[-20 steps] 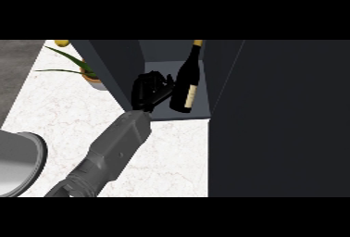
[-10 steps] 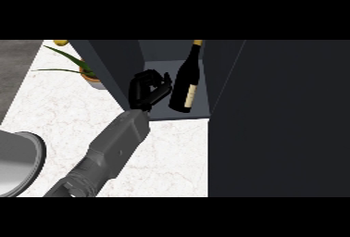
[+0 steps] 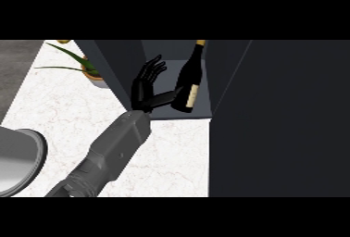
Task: Pick up the wine, place it into the cabinet and close the cabinet
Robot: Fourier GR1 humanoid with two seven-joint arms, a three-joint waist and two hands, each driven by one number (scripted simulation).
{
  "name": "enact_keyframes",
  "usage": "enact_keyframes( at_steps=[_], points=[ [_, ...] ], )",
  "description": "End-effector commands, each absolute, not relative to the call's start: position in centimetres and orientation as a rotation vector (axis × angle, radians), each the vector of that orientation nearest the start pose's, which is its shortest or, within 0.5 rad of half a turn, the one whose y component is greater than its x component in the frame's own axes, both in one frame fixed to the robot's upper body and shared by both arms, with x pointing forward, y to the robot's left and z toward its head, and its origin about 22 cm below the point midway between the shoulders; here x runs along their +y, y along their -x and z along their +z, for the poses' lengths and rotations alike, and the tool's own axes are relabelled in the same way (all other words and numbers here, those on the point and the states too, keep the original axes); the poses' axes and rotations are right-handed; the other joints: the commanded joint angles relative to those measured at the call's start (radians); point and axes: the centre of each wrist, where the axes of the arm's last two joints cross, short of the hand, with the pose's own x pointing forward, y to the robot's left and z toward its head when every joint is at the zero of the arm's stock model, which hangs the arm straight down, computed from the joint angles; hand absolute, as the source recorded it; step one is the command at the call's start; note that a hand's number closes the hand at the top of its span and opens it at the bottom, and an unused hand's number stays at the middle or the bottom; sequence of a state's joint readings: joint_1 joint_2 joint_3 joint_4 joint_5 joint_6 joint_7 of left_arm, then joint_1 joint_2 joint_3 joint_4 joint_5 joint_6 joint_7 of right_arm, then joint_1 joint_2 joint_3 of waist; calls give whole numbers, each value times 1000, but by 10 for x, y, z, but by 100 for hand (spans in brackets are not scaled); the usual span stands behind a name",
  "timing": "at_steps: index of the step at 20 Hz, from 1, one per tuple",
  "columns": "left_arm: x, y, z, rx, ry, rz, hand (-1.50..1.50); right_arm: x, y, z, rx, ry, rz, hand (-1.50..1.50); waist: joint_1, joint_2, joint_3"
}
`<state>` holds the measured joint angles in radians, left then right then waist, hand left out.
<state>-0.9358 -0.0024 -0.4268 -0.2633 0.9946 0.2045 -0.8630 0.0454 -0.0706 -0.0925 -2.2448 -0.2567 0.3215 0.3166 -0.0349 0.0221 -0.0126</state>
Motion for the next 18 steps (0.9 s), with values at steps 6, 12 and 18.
enact_keyframes(
  at_steps=[6, 12, 18],
  points=[
    [121, -367, -46, -1850, 116, 293, -150, -247, -184, 145, -1897, -219, 257, -150, 57, -31, 13],
    [112, -339, -27, -1868, 240, 195, -150, -267, -184, 146, -1894, -189, 245, -150, 71, -35, 14],
    [112, -290, 4, -1826, 404, 92, -150, -247, -181, 148, -1898, -208, 239, -150, 68, -33, 14]
  ],
)
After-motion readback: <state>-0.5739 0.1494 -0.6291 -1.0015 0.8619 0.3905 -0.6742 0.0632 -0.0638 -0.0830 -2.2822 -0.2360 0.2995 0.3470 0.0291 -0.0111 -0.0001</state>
